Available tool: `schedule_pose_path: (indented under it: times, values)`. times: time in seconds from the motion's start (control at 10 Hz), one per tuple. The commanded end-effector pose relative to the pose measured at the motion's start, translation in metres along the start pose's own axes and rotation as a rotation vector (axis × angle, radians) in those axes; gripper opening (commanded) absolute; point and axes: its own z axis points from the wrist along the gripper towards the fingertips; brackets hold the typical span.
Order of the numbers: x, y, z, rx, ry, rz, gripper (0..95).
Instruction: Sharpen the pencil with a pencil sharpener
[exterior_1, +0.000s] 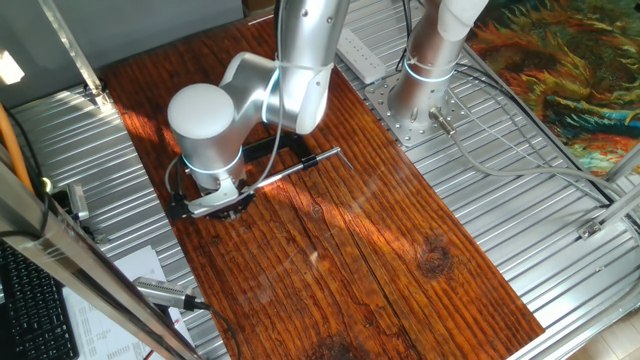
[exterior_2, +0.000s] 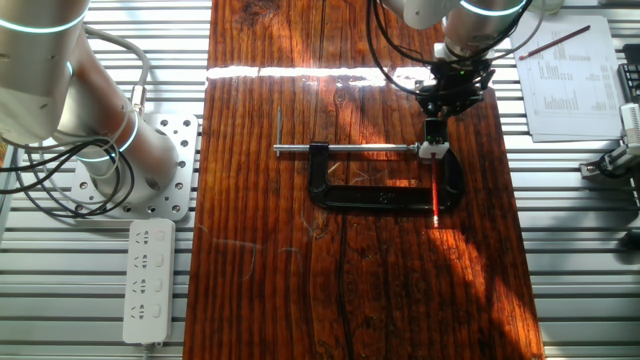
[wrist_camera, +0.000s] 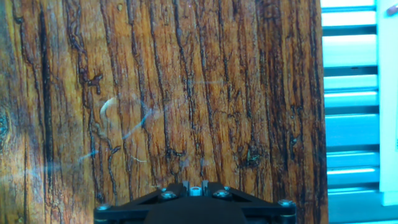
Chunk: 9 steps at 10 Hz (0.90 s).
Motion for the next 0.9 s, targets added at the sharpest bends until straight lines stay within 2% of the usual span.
schedule_pose_path:
  times: [0.1,0.9]
  values:
    - [-0.001,-0.0027,-0.0026,-0.003,0.004,0.002,0.0]
    - [0.0004,-0.0042,-0.0079,-0.005,0.013,-0.005,0.0]
